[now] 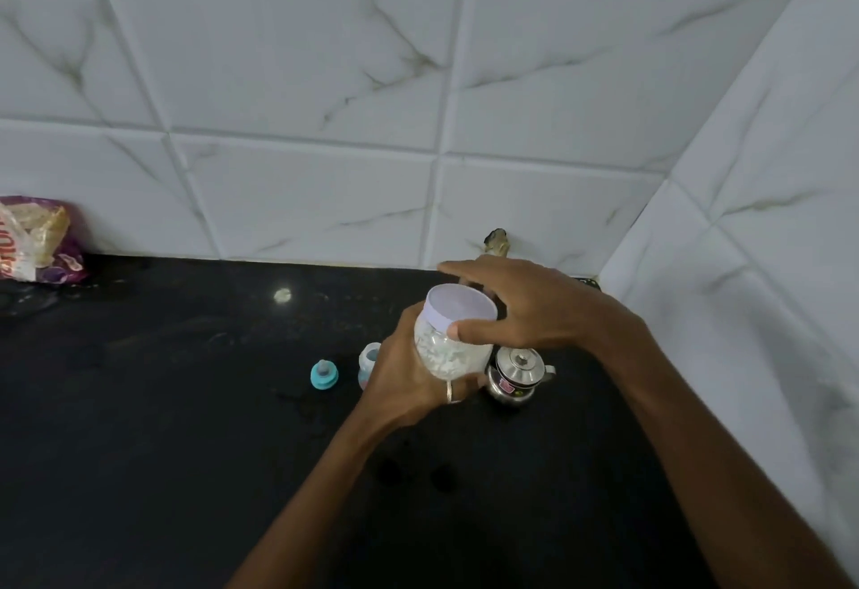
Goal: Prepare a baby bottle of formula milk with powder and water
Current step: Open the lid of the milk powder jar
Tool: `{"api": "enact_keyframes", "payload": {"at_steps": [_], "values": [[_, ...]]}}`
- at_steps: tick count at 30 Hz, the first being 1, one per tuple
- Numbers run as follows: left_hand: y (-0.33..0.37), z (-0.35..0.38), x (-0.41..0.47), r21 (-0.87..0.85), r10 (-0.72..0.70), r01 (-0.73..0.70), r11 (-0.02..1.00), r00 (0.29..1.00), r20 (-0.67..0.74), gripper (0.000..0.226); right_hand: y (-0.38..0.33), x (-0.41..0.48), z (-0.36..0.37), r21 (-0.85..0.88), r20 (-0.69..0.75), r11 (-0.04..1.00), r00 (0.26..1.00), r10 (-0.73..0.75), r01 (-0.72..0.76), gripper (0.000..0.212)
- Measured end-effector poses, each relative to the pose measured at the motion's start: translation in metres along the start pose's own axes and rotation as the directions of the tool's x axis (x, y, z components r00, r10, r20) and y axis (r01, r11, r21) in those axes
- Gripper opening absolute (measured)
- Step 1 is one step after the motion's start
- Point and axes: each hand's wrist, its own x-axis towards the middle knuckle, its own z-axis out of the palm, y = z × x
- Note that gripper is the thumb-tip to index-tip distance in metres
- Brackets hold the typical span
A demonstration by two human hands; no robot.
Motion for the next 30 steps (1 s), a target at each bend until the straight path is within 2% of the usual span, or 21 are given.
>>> {"api": "enact_keyframes", "payload": {"at_steps": [1, 2, 3, 4, 5, 6, 7, 8, 9, 10, 11, 12, 13, 15, 18, 21, 22, 24, 26, 28, 30], "values": [[0.002, -0.011, -0.015, -0.158, 0.057, -0.064, 0.985, 0.997, -0.049, 0.059, -0.004, -0.001, -0.002, -0.053, -0.007, 0.997, 0.998, 0.056, -0.056, 0.095], [0.006, -0.015, -0.017, -0.261, 0.115, -0.107, 0.959, 0.993, 0.014, 0.075, -0.009, -0.001, -0.001, -0.128, -0.042, 0.985, 0.993, 0.113, -0.118, 0.098], [0.011, -0.012, -0.019, -0.243, 0.024, -0.034, 0.970, 0.999, -0.043, 0.081, -0.016, -0.001, 0.001, -0.210, -0.090, 0.962, 0.984, 0.157, -0.173, 0.099], [-0.008, -0.010, -0.012, -0.194, -0.066, 0.058, 0.979, 0.997, -0.037, 0.073, -0.023, 0.000, 0.005, -0.284, -0.138, 0.935, 0.974, 0.180, -0.213, 0.097], [-0.013, -0.008, 0.007, -0.263, -0.199, 0.192, 0.946, 0.980, 0.000, 0.058, -0.027, 0.001, 0.010, -0.339, -0.185, 0.912, 0.966, 0.179, -0.233, 0.093], [0.004, -0.003, 0.036, -0.397, -0.566, 0.499, 0.771, 0.822, -0.067, 0.042, -0.030, 0.001, 0.013, -0.370, -0.225, 0.898, 0.960, 0.165, -0.240, 0.088], [0.021, -0.005, 0.054, -0.500, -0.792, 0.661, 0.559, 0.605, -0.085, 0.030, -0.031, 0.002, 0.015, -0.380, -0.249, 0.896, 0.958, 0.141, -0.231, 0.081], [0.033, 0.001, 0.062, -0.458, -0.799, 0.704, 0.543, 0.601, -0.025, 0.025, -0.030, 0.002, 0.015, -0.351, -0.238, 0.913, 0.963, 0.125, -0.206, 0.072], [0.036, 0.000, 0.056, -0.285, -0.677, 0.656, 0.699, 0.735, 0.032, 0.022, -0.026, 0.002, 0.013, -0.266, -0.176, 0.951, 0.978, 0.111, -0.155, 0.063], [0.030, -0.003, 0.035, -0.178, -0.520, 0.530, 0.829, 0.848, 0.101, 0.025, -0.023, 0.001, 0.010, -0.146, -0.064, 0.983, 0.993, 0.101, -0.110, 0.060], [0.020, -0.009, 0.007, -0.196, -0.356, 0.375, 0.906, 0.926, 0.123, 0.030, -0.020, 0.000, 0.006, -0.018, 0.037, 0.997, 0.997, 0.069, -0.069, 0.067], [0.019, -0.010, -0.004, -0.294, -0.136, 0.152, 0.944, 0.988, 0.073, 0.040, -0.018, -0.002, 0.003, 0.085, 0.091, 0.996, 0.995, 0.032, -0.040, 0.074], [0.032, -0.013, -0.014, -0.256, -0.047, 0.044, 0.966, 0.999, -0.004, 0.052, -0.016, -0.004, 0.002, 0.139, 0.091, 0.990, 0.996, 0.017, -0.030, 0.077], [0.034, -0.017, -0.032, -0.331, 0.209, -0.247, 0.911, 0.967, -0.146, 0.072, -0.014, -0.006, 0.003, 0.120, -0.019, 0.990, 0.997, 0.080, -0.077, 0.076], [0.026, -0.013, -0.031, -0.355, 0.236, -0.304, 0.884, 0.946, -0.220, 0.074, -0.025, -0.005, 0.005, -0.199, -0.220, 0.944, 0.950, 0.220, -0.264, 0.084], [0.017, -0.007, -0.016, -0.344, 0.222, -0.296, 0.891, 0.946, -0.237, 0.079, -0.033, -0.003, 0.012, -0.342, -0.300, 0.896, 0.937, 0.182, -0.283, 0.077], [0.011, -0.004, -0.012, -0.318, 0.229, -0.299, 0.900, 0.943, -0.241, 0.085, -0.032, -0.003, 0.013, -0.324, -0.278, 0.911, 0.946, 0.167, -0.256, 0.071], [0.007, -0.002, -0.011, -0.270, 0.248, -0.311, 0.911, 0.937, -0.245, 0.094, -0.023, -0.004, 0.009, -0.135, -0.135, 0.980, 0.983, 0.125, -0.144, 0.054], [0.005, -0.001, -0.005, -0.260, 0.226, -0.293, 0.920, 0.939, -0.259, 0.093, -0.016, -0.007, 0.003, 0.098, 0.036, 0.994, 0.999, 0.034, -0.038, 0.065], [0.001, 0.000, -0.007, -0.265, 0.222, -0.294, 0.918, 0.937, -0.268, 0.092, -0.014, -0.009, 0.002, 0.168, 0.028, 0.986, 1.000, -0.006, 0.001, 0.070], [0.005, -0.002, -0.011, -0.235, 0.227, -0.291, 0.928, 0.937, -0.265, 0.095, -0.015, -0.010, 0.007, 0.097, -0.098, 0.994, 0.994, 0.055, -0.046, 0.070]]}}
